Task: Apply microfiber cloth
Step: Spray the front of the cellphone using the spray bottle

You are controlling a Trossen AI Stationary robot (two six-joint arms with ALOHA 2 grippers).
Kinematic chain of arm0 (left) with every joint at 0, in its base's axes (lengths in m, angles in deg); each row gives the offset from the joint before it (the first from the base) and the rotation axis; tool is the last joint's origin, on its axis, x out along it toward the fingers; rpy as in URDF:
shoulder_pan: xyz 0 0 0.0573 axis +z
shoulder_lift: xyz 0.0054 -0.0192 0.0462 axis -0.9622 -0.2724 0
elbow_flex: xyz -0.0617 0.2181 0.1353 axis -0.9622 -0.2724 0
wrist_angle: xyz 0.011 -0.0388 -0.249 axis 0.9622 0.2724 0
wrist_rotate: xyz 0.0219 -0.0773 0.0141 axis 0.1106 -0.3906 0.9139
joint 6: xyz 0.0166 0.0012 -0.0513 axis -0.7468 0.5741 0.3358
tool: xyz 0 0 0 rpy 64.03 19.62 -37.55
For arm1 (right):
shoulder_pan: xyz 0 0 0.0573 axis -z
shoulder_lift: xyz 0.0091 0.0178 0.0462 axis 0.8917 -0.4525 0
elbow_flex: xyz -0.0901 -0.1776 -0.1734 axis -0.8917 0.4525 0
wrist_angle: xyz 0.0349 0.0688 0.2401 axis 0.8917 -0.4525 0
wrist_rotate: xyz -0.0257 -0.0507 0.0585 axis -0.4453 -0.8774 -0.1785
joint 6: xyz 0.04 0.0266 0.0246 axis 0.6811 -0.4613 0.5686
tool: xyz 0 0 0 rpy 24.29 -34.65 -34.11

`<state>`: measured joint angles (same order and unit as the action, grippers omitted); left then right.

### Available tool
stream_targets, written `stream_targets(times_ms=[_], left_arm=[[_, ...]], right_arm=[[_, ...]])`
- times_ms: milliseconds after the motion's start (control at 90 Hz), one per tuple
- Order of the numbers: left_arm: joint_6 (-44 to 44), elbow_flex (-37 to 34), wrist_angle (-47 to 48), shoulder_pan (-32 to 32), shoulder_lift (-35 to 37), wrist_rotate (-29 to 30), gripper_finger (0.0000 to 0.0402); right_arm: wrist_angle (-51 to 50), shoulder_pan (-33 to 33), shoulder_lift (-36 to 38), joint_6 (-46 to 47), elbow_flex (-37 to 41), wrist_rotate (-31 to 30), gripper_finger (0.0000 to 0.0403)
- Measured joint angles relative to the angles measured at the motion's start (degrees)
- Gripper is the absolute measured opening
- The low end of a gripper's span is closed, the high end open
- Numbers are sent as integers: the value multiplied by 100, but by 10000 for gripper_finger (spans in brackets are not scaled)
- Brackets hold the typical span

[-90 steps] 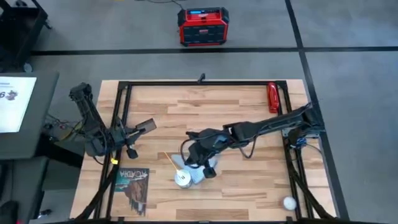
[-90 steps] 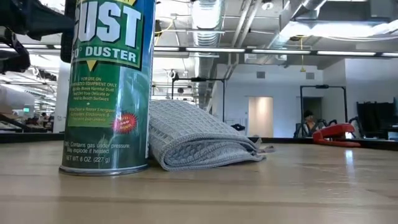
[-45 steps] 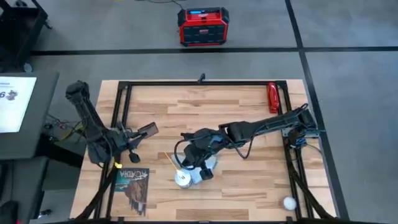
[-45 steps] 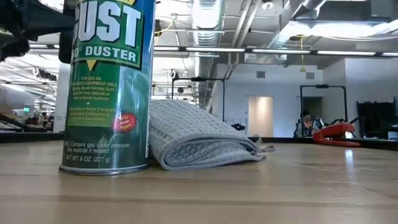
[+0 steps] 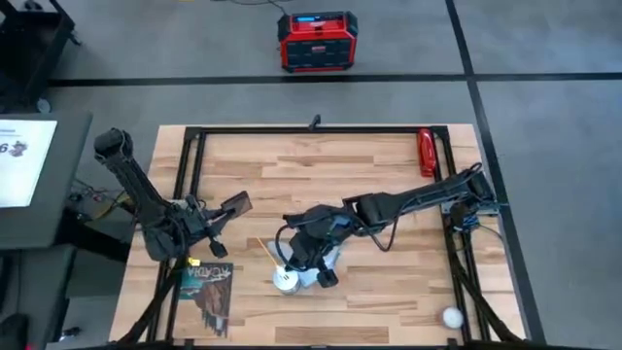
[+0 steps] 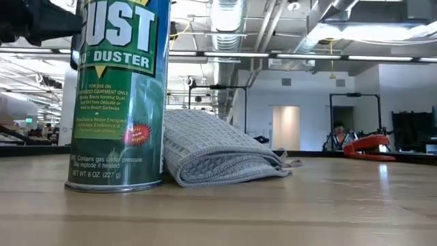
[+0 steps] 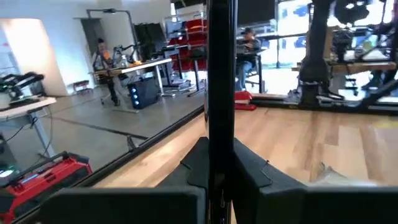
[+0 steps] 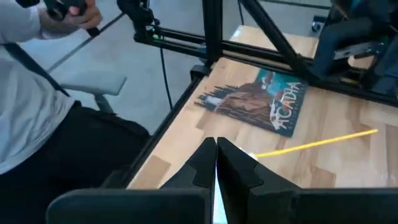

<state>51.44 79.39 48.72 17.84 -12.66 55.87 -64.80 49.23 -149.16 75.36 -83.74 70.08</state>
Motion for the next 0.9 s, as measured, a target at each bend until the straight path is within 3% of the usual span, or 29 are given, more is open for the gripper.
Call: stream_targets(times_ms=[100,300,900], left_arm=[[-472,223,-232,-110,1,-1,9],[-422,282,-88,-229,-2,-5,9],[24,282,369,63,-88,-4,9]], right_arm=[[-18,9,-2,-4,2,101,0],[45,39,-362,-22,-10,143,0],[-1552,90,-1457,-633,-1955,-57,0]])
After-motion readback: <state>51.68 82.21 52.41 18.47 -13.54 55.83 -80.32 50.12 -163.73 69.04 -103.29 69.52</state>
